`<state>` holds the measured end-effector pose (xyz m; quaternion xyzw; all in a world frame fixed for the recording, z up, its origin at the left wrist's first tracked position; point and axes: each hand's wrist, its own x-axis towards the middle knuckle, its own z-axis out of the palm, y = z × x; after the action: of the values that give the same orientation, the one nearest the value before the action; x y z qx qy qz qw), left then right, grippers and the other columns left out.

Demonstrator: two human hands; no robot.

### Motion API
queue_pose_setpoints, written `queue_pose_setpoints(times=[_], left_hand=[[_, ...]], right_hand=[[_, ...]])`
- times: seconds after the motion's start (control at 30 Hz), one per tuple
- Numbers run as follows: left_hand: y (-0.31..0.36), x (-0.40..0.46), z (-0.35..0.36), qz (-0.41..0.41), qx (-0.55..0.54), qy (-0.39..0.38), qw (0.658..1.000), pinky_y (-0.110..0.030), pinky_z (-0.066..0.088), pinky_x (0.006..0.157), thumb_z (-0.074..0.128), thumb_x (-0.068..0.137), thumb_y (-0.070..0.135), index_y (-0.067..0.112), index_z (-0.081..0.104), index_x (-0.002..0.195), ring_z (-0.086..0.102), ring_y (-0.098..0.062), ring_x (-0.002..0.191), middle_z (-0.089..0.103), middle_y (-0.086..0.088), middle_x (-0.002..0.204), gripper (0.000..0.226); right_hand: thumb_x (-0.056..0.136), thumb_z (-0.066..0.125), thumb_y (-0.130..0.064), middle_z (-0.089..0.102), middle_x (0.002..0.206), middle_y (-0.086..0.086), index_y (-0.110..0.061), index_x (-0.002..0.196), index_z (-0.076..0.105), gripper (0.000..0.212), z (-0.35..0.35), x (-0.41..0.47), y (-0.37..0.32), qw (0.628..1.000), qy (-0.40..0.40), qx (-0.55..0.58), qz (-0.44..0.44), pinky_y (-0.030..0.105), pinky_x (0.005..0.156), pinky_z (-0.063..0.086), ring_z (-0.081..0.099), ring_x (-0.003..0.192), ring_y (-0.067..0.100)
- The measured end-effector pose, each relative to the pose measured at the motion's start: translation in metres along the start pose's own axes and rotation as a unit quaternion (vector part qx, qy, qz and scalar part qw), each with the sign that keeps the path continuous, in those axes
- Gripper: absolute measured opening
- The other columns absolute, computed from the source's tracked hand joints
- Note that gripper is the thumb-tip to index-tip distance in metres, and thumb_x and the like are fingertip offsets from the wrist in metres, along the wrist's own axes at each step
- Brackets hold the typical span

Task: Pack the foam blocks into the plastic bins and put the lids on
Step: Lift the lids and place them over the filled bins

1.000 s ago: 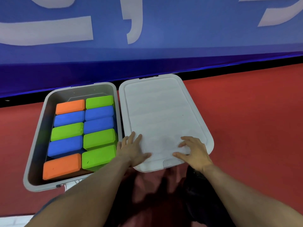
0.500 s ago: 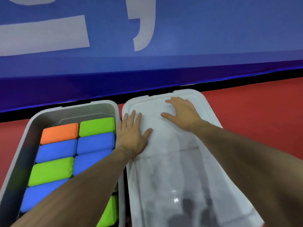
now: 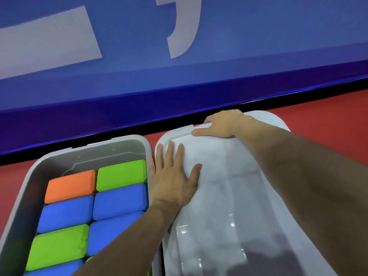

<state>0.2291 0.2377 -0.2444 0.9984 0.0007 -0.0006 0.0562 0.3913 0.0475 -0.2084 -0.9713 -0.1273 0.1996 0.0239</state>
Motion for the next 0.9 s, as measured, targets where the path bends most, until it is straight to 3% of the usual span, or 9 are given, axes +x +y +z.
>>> queue_pose_setpoints(times=[0.07, 0.13, 0.2, 0.27, 0.4, 0.63, 0.8, 0.9], left_hand=[[0.0, 0.0, -0.001, -0.002, -0.006, -0.005, 1.0, -0.05, -0.004, 0.125, 0.012, 0.092, 0.077, 0.031, 0.012, 0.161, -0.012, -0.023, 0.155, 0.002, 0.005, 0.17, 0.083], [0.0, 0.001, -0.001, -0.003, -0.01, -0.006, 1.0, -0.05, -0.004, 0.125, 0.013, 0.092, 0.077, 0.031, 0.013, 0.161, -0.012, -0.022, 0.155, 0.002, 0.005, 0.17, 0.083], [0.0, 0.0, -0.001, -0.004, -0.015, -0.002, 1.0, -0.05, -0.004, 0.125, 0.014, 0.092, 0.077, 0.031, 0.015, 0.16, -0.011, -0.022, 0.155, 0.004, 0.005, 0.17, 0.083], [0.001, -0.001, -0.001, -0.004, -0.016, 0.001, 1.0, -0.051, -0.004, 0.125, 0.016, 0.092, 0.077, 0.031, 0.017, 0.16, -0.01, -0.022, 0.155, 0.005, 0.005, 0.169, 0.082], [0.0, -0.001, -0.001, -0.005, -0.022, 0.0, 1.0, -0.05, -0.004, 0.125, 0.017, 0.092, 0.077, 0.031, 0.018, 0.16, -0.009, -0.022, 0.155, 0.006, 0.005, 0.169, 0.082], [-0.002, 0.001, 0.001, -0.001, -0.032, 0.01, 0.999, -0.05, -0.004, 0.125, 0.016, 0.09, 0.077, 0.031, 0.02, 0.159, -0.006, -0.022, 0.155, 0.01, 0.005, 0.169, 0.083], [-0.003, 0.0, -0.002, -0.002, -0.056, 0.002, 0.998, -0.048, -0.005, 0.125, 0.02, 0.09, 0.077, 0.032, 0.021, 0.158, -0.008, -0.02, 0.155, 0.009, 0.007, 0.168, 0.082], [-0.004, 0.003, -0.011, 0.011, -0.105, -0.051, 0.993, -0.043, -0.008, 0.125, 0.03, 0.093, 0.074, 0.032, 0.017, 0.159, -0.015, -0.017, 0.154, 0.002, 0.009, 0.169, 0.08]], right_hand=[[0.063, 0.024, -0.104, 0.059, 0.137, -0.003, -0.034, 0.141, 0.053, 0.109, 0.002, 0.002, 0.001, 1.0, 0.014, 0.008, 0.006, 0.042, 0.101, 0.04, 0.056, 0.124, 0.026], [0.065, 0.031, -0.102, 0.06, 0.125, -0.002, -0.033, 0.138, 0.055, 0.103, 0.01, 0.001, 0.002, 0.996, 0.083, 0.017, -0.005, 0.038, 0.094, 0.043, 0.058, 0.112, 0.023], [0.069, 0.044, -0.095, 0.055, 0.104, -0.007, -0.033, 0.12, 0.062, 0.082, 0.024, -0.004, 0.002, 0.978, 0.195, 0.066, -0.024, 0.032, 0.082, 0.044, 0.057, 0.094, 0.017], [0.073, 0.058, -0.084, 0.051, 0.098, -0.011, -0.032, 0.104, 0.063, 0.061, 0.038, -0.011, 0.001, 0.952, 0.276, 0.124, -0.039, 0.029, 0.08, 0.045, 0.053, 0.089, 0.013], [0.077, 0.065, -0.074, 0.052, 0.098, -0.01, -0.027, 0.101, 0.065, 0.052, 0.044, -0.013, -0.001, 0.939, 0.308, 0.145, -0.05, 0.03, 0.085, 0.046, 0.051, 0.09, 0.012], [0.08, 0.06, -0.075, 0.052, 0.084, -0.004, -0.02, 0.086, 0.063, 0.055, 0.042, -0.014, -0.008, 0.934, 0.349, 0.068, -0.029, 0.033, 0.076, 0.046, 0.048, 0.081, 0.016], [0.091, 0.057, -0.064, 0.05, 0.094, -0.003, -0.021, 0.1, 0.063, 0.044, 0.051, -0.023, -0.011, 0.935, 0.348, 0.07, -0.019, 0.032, 0.082, 0.045, 0.047, 0.087, 0.017], [0.097, 0.051, -0.055, 0.054, 0.117, -0.001, -0.02, 0.128, 0.061, 0.048, 0.062, -0.039, -0.015, 0.936, 0.342, 0.079, -0.008, 0.034, 0.101, 0.043, 0.052, 0.108, 0.02]])
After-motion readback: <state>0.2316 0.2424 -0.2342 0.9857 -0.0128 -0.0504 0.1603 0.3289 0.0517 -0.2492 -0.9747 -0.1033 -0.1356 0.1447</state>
